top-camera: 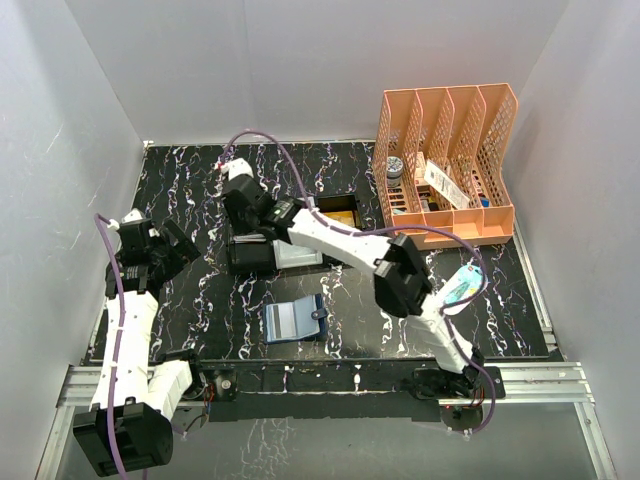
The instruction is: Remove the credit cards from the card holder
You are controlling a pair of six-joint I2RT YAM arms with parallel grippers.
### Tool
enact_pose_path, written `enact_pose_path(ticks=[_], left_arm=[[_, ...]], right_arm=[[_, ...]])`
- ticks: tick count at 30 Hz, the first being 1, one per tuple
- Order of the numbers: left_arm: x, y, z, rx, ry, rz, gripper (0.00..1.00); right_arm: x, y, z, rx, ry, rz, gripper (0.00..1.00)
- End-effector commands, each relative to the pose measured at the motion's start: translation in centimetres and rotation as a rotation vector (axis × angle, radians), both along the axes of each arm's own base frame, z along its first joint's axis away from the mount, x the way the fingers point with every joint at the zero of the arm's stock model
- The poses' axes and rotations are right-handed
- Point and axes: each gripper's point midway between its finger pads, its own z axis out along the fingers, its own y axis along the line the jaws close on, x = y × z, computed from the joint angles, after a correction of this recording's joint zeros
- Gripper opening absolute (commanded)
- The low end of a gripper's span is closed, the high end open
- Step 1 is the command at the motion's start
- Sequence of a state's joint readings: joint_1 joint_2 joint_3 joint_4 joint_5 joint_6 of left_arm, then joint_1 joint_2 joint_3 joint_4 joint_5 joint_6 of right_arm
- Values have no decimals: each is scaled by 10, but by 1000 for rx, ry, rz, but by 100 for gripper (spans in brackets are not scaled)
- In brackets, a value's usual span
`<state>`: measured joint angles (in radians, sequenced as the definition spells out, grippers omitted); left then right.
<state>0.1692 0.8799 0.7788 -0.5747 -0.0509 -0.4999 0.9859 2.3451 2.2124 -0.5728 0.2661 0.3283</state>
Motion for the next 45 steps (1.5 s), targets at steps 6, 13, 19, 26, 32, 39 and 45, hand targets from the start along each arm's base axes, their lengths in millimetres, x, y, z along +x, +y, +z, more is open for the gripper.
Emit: enact_pose_path(ticks=[6,13,19,26,32,39,45], left_arm=[[0,-58,0,-262,-42,-195,99],[-26,-110,-20,-540,37,-319,98],[-36,-130,-28,-606,76,-355,97],[-50,-149,-31,-676,134,-431,89],[-61,-165,-35,-671,170,-493,84],[-70,-185,-43,-658,206,-548,71],[-72,-200,-49,-675,216,-573,55]], right_arm=[[-58,-58,73,271,64,-59,45],[-155,-88,29,397,381,40,46],[-206,-89,-20,295,475,60,49],[-212,-90,-53,243,515,38,49],[-208,-103,-82,199,522,-5,47],[-217,-115,-105,237,576,-16,44],[-222,-117,-109,331,621,-39,41]])
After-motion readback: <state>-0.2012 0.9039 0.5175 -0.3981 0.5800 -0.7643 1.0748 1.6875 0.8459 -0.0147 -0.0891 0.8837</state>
